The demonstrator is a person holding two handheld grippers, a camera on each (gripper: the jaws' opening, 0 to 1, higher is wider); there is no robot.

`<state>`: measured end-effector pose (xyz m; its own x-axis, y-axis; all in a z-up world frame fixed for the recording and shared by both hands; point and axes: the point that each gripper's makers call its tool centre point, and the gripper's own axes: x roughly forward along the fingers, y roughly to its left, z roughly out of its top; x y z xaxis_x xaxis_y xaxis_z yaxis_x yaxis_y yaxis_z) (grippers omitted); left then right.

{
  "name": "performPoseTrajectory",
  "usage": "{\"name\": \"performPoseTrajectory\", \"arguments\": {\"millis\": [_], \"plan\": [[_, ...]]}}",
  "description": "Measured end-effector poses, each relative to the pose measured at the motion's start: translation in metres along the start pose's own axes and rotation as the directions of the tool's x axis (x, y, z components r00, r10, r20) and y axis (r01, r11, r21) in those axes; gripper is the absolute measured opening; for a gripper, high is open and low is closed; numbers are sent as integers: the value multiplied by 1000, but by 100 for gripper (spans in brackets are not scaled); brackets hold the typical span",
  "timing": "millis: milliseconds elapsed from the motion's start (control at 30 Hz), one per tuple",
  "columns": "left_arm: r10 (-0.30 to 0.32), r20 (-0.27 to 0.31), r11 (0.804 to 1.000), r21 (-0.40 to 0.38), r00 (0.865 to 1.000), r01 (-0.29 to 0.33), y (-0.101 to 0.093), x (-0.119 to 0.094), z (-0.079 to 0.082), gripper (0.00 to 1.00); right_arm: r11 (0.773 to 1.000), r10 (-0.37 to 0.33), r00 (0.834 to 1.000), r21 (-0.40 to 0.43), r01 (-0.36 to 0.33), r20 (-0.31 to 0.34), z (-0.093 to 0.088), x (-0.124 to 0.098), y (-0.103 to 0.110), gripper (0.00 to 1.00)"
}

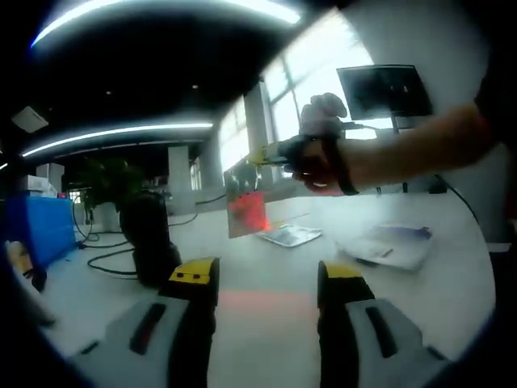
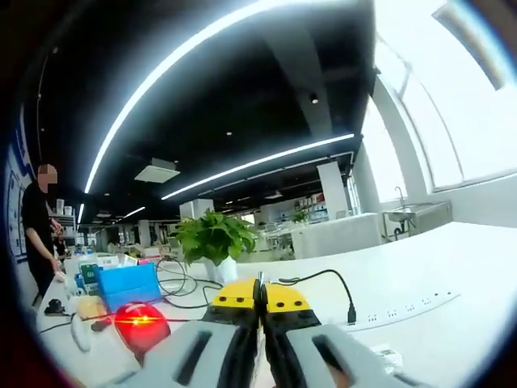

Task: Clip sheet goods on table flip sheet goods clip sheet goods scan sheet goods put sheet goods back to table

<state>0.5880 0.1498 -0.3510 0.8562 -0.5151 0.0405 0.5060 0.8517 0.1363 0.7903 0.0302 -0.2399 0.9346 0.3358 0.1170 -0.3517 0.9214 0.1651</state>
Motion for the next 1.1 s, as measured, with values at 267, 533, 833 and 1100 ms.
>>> {"name": "performPoseTrajectory", "arguments": {"millis": [267,533,833,1100], "plan": [[-1,-2,1000,5,1000,1,0,0,0,41,1000,9,1000,-6,-9,5,2,3,9,0],[-2,1,1000,3,1000,2,0,0,0,41,999,32,999,-10,-32,-4,8,-2,14,0],[-1,1,1000,6,1000,1,0,0,0,41,995,99,995,16,-99,4,35,-17,5,0],[12,-3,1000,2,1000,-12,2,0,0,41,981,194,981,26,-193,-18,48,-36,-3,0]]}}
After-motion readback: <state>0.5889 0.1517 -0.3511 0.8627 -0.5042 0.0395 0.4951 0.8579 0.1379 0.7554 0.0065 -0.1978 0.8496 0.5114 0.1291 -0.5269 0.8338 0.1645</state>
